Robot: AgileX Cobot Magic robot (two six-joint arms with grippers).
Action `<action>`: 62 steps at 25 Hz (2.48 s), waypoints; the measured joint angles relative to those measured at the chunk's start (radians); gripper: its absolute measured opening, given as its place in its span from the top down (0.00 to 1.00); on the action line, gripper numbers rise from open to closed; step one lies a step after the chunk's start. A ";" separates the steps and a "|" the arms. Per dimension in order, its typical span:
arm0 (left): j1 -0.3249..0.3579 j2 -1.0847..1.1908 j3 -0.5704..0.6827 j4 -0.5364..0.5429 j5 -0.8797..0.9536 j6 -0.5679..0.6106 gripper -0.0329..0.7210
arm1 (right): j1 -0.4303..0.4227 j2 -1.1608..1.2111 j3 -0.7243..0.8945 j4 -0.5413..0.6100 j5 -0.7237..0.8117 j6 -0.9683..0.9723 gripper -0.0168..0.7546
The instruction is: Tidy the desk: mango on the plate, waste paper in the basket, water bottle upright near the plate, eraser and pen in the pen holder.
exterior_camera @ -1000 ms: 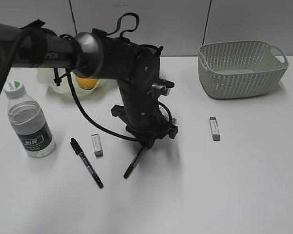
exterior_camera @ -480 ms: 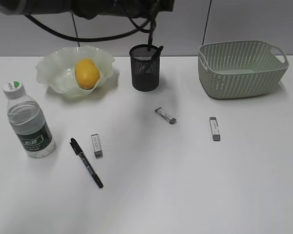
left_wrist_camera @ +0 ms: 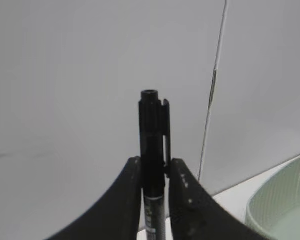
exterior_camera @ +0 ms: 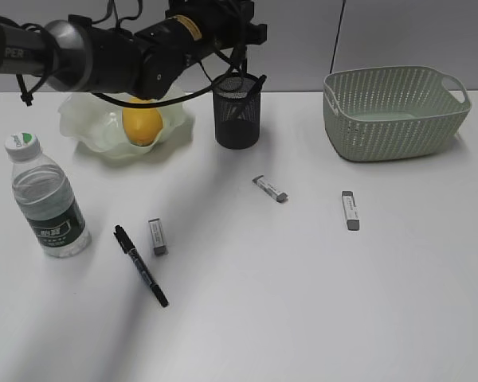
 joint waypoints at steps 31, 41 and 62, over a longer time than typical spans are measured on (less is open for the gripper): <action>0.018 -1.124 0.590 0.076 1.405 -0.018 0.38 | 0.000 0.000 0.000 -0.005 -0.001 0.004 0.45; 0.018 -1.831 1.004 -0.001 1.566 -0.020 0.38 | 0.000 0.000 0.000 -0.007 -0.001 0.004 0.45; 0.220 -2.265 1.137 -0.018 1.530 0.020 0.40 | 0.006 1.105 -0.216 0.268 -0.341 -0.248 0.45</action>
